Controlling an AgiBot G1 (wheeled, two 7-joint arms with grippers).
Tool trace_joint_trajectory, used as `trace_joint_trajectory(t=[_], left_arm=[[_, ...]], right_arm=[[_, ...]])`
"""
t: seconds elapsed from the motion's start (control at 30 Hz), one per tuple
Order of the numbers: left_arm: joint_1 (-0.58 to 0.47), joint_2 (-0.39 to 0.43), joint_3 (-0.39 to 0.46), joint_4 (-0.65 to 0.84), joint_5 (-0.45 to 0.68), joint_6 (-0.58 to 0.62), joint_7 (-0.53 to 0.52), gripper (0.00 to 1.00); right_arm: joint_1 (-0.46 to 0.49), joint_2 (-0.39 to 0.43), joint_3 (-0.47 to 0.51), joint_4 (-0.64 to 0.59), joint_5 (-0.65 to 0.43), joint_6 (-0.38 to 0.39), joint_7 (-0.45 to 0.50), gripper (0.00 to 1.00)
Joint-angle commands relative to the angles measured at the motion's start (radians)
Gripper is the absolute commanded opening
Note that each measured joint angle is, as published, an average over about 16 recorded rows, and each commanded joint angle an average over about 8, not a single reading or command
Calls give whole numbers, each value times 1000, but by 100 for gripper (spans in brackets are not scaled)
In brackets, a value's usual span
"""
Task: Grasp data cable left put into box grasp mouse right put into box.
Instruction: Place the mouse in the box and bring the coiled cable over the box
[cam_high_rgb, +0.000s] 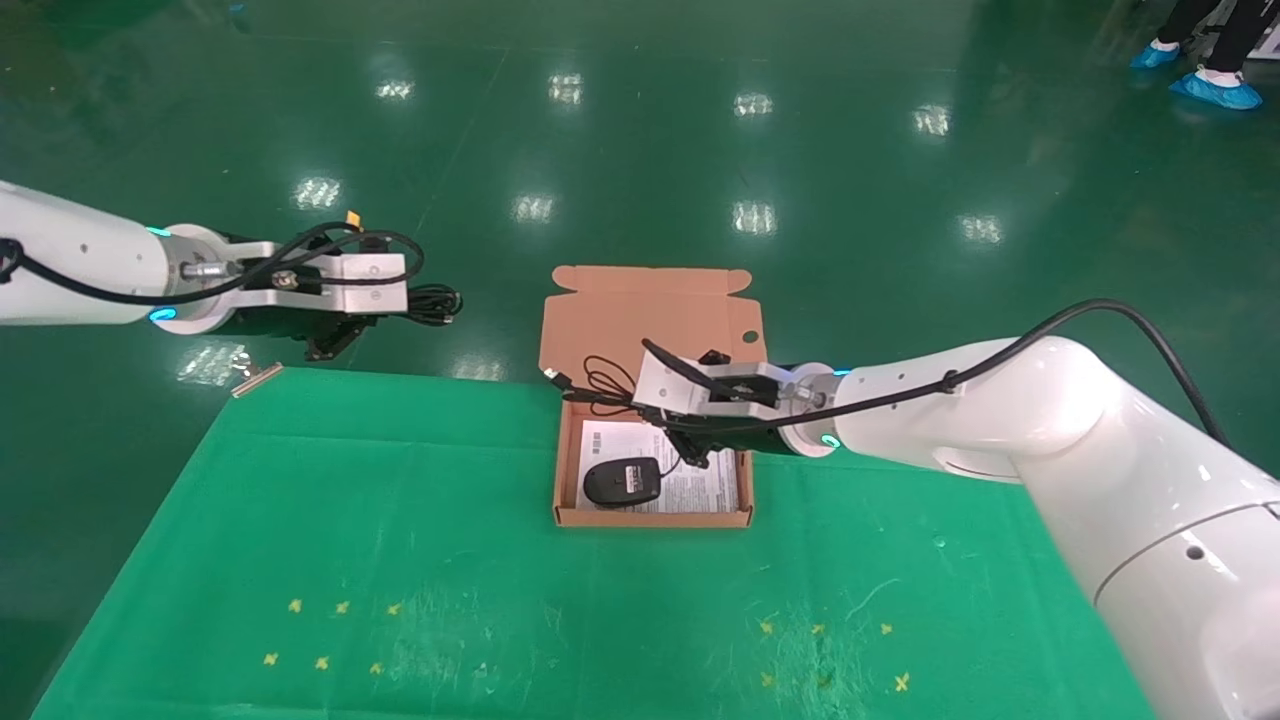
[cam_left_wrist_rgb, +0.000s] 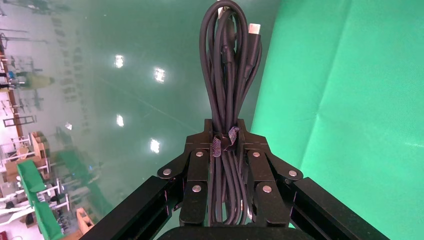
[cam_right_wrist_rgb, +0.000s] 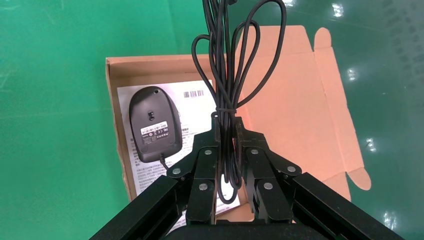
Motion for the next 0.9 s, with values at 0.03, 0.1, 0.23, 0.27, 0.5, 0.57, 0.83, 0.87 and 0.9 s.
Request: trace_joint_trajectory(t=[0.03,0.1,0.23,0.27,0.5,0.57,0.83,0.87,0.9], left_arm=[[0,0,0,-1,0,0,0,0],[0,0,0,-1,0,0,0,0],[6,5,1,-3,-4,-3,2,0],[9,8,1,-3,-6,-4,4,0],[56,53,4,-6,-35,-49,27,0],[78,74,7,-5,-40,-76,38,0],[162,180,21,46,-62,-206,101,0],[170,195,23,60,-66,-223,113,0],[178,210,24,75,-71,-239,125,0]], right_arm=[[2,-2,-9,-8,7,2,-1,100],[2,2,-9,-3,9,1,-1,100],[-3,17,-11,17,19,0,1,100],[-5,22,-12,23,21,1,1,100],[-9,79,-4,75,31,3,12,100],[-10,108,1,100,32,2,19,100],[-17,253,16,246,14,-16,87,100],[-19,271,17,269,9,-19,100,100],[-21,288,17,290,4,-23,113,100]])
